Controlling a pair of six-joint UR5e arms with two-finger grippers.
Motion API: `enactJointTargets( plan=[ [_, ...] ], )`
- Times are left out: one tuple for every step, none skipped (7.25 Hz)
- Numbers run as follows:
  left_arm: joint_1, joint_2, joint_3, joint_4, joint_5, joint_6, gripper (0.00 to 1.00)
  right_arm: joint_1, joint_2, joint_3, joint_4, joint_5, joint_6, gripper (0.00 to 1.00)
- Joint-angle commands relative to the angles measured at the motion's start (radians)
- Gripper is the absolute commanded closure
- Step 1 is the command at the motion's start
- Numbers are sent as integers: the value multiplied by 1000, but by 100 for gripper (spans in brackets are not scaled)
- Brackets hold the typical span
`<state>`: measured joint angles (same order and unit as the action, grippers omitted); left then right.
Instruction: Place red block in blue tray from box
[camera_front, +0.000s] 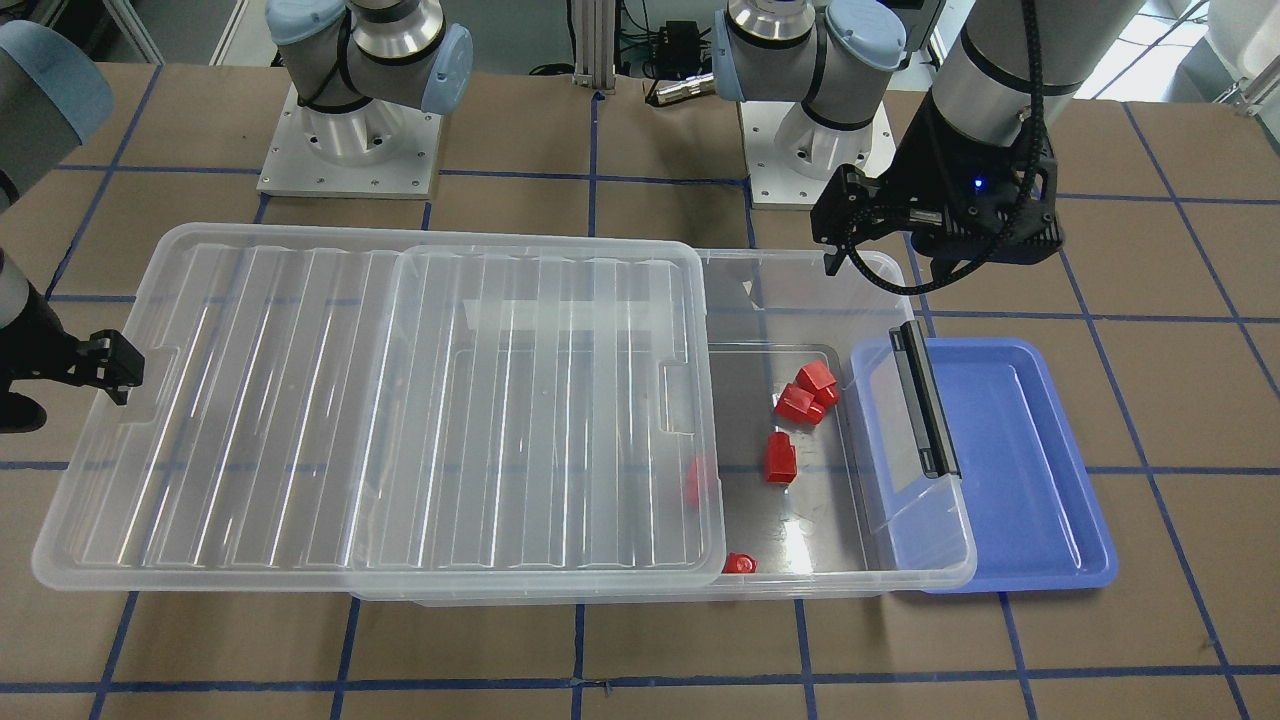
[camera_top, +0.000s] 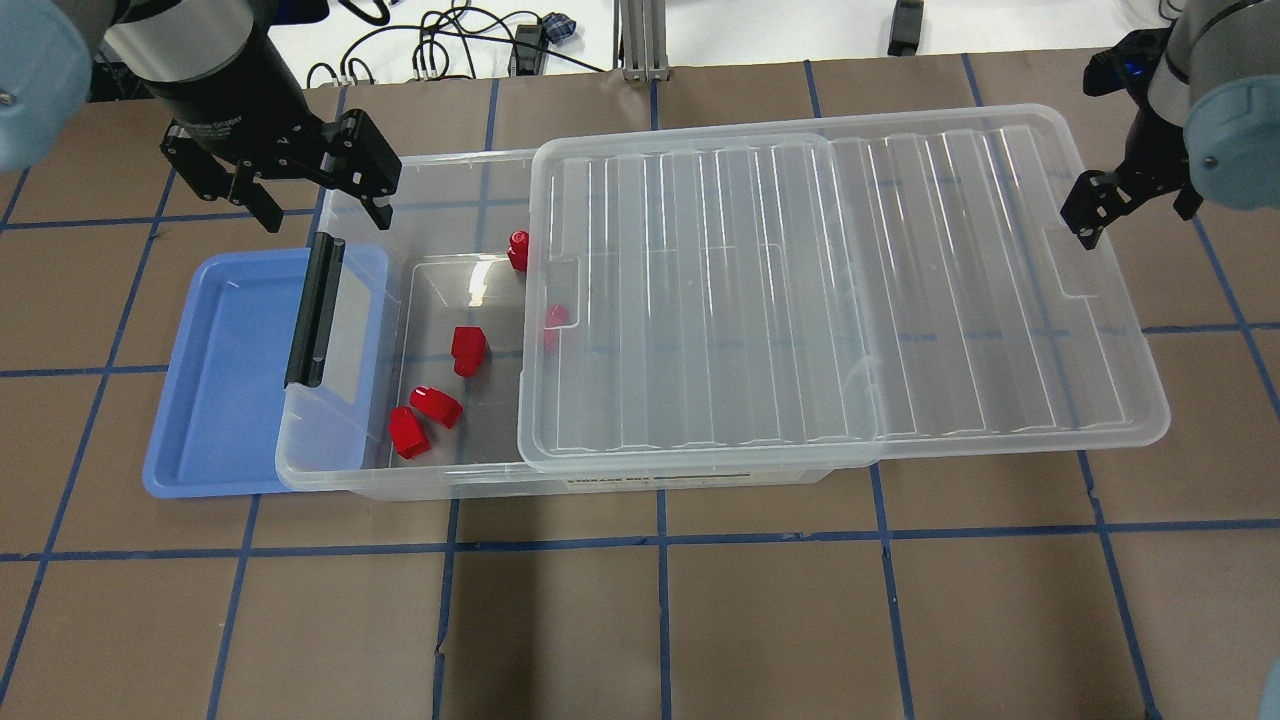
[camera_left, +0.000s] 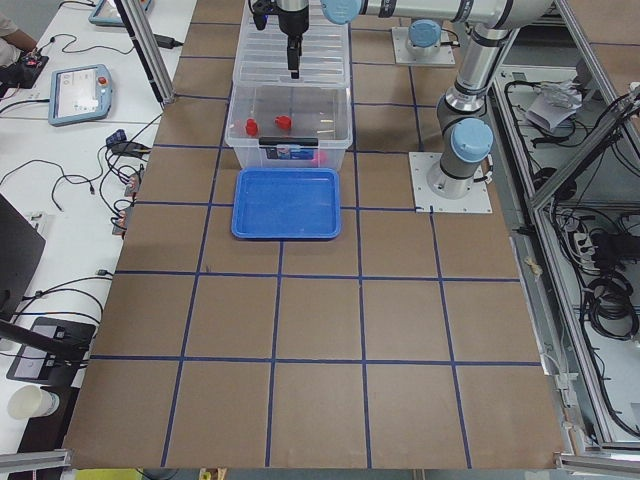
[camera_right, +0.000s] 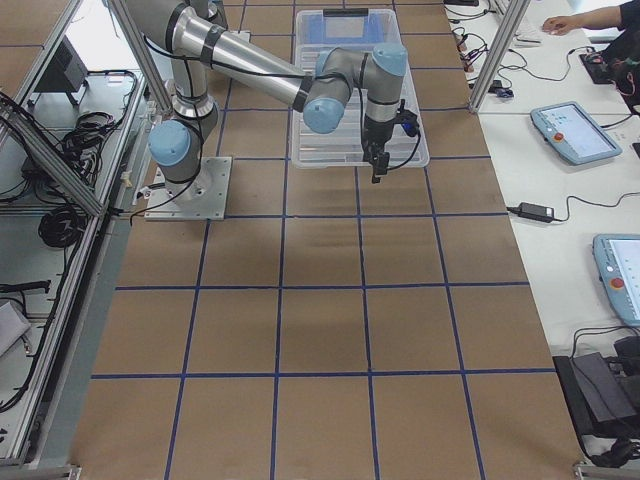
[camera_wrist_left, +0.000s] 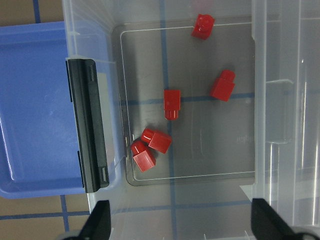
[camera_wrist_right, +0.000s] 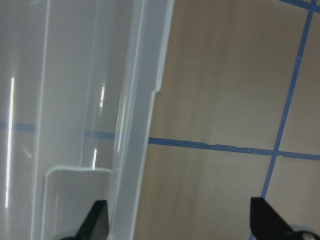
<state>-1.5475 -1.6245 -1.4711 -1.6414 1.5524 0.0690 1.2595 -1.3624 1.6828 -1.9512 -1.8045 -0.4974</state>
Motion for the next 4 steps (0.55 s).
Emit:
enactJointTargets(
  plan=[
    [0, 0, 0, 0, 1, 0, 0, -8, -1, 0, -5, -1, -16, 0],
    [0, 0, 0, -2, 5, 0, 0, -6, -7, -2, -5, 1, -15, 0],
    [-9, -6, -12, -3, 9, -2, 0, -6, -14, -14, -2, 10, -7, 0],
    [-6, -33, -11, 38, 6, 9, 0, -3, -15, -43, 12, 10, -1, 0]
  ],
)
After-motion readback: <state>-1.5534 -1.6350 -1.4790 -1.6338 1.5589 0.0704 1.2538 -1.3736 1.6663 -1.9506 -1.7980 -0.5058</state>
